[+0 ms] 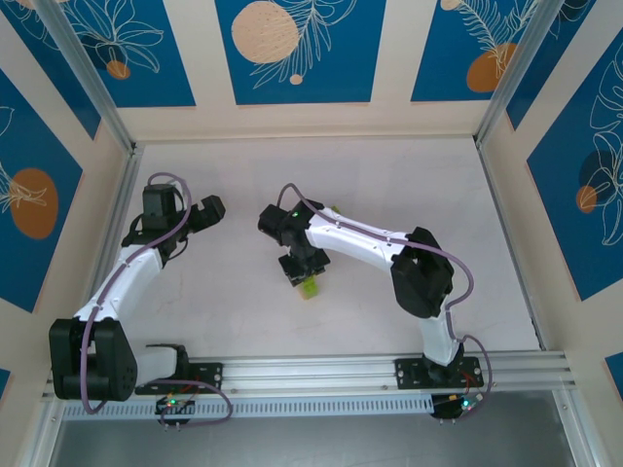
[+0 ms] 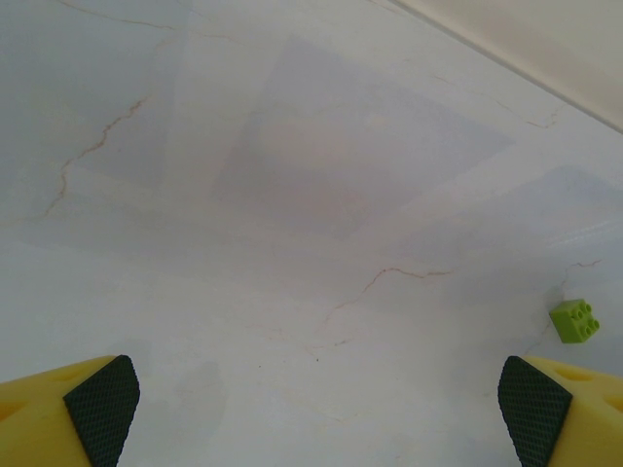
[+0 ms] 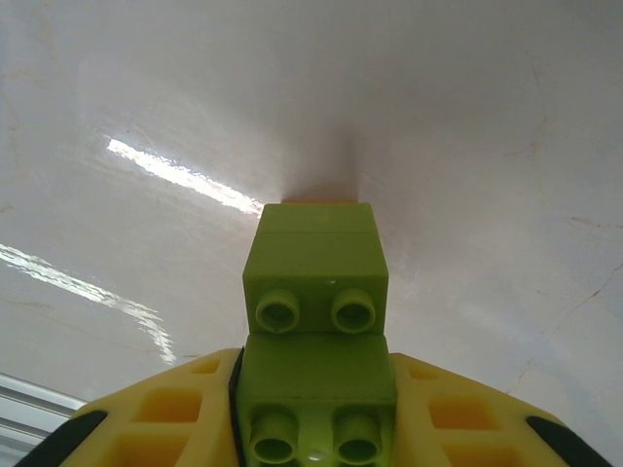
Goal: Assemble a carrot with lego
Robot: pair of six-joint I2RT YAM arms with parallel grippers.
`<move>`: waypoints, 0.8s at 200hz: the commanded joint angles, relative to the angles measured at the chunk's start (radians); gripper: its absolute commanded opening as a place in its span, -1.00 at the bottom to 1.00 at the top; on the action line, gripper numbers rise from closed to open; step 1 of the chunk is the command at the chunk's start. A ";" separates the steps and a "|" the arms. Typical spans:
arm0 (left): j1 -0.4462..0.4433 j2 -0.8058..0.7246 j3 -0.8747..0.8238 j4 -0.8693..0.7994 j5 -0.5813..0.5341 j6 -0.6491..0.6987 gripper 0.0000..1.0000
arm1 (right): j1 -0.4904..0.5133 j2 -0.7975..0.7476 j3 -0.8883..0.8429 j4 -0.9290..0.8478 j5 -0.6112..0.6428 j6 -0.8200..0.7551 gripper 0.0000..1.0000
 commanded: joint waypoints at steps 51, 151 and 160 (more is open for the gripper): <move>0.011 -0.015 0.008 0.016 0.010 0.004 0.95 | -0.003 0.099 0.240 -0.089 0.084 -0.317 -0.33; 0.011 -0.023 0.014 0.003 0.001 0.007 0.95 | -0.047 0.254 0.445 -0.149 -0.028 -0.496 -0.32; 0.011 -0.023 0.014 0.004 0.001 0.008 0.95 | -0.049 0.262 0.450 -0.156 -0.031 -0.503 -0.32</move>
